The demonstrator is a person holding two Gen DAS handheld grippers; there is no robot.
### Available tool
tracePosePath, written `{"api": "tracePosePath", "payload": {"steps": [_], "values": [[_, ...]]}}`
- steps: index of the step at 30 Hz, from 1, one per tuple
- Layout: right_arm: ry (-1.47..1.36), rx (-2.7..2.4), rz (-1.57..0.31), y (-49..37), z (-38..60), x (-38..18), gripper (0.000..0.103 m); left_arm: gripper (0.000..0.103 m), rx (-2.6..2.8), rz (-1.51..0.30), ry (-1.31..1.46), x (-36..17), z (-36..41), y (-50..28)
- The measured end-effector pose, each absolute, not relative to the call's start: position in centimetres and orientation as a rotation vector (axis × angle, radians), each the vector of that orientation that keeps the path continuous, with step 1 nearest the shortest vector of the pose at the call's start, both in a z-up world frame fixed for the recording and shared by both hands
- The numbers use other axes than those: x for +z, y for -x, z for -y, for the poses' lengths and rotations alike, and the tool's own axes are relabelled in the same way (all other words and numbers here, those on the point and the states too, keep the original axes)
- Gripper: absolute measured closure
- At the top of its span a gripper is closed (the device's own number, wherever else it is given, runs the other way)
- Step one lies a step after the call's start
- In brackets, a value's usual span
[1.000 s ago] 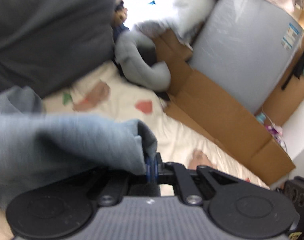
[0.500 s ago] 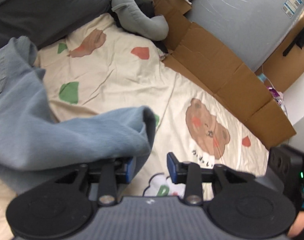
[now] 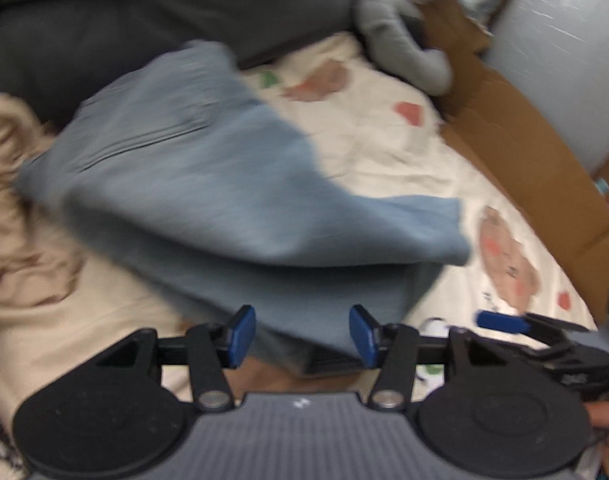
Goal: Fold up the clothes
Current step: 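Lift the jeans with the left gripper and pull them onto the blanket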
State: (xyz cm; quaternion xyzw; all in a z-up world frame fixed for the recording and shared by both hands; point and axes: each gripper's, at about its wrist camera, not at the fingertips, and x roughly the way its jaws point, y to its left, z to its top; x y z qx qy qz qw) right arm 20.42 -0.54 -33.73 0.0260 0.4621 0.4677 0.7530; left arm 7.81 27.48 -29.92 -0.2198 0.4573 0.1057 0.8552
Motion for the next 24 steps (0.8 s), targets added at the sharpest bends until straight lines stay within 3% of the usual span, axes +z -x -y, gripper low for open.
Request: {"api": "tracePosePath", "payload": {"steps": [20,23,24], "values": [[0.153,1.155,-0.973,-17.5,-5.3,-33.7,0.011,0.042,0.522,-0.751,0.550,-35.9,-39.1,-6.3],[0.183,1.160,-0.964,-17.1,-6.6,-34.1,0.016,0.037,0.505,-0.702,0.564,-37.0,-41.0,-6.2],[0.200,1.155,-0.953,-16.9,-6.9,-34.3,0.024,0.037,0.505,-0.699,0.572,-37.4,-41.6,-6.3]]}}
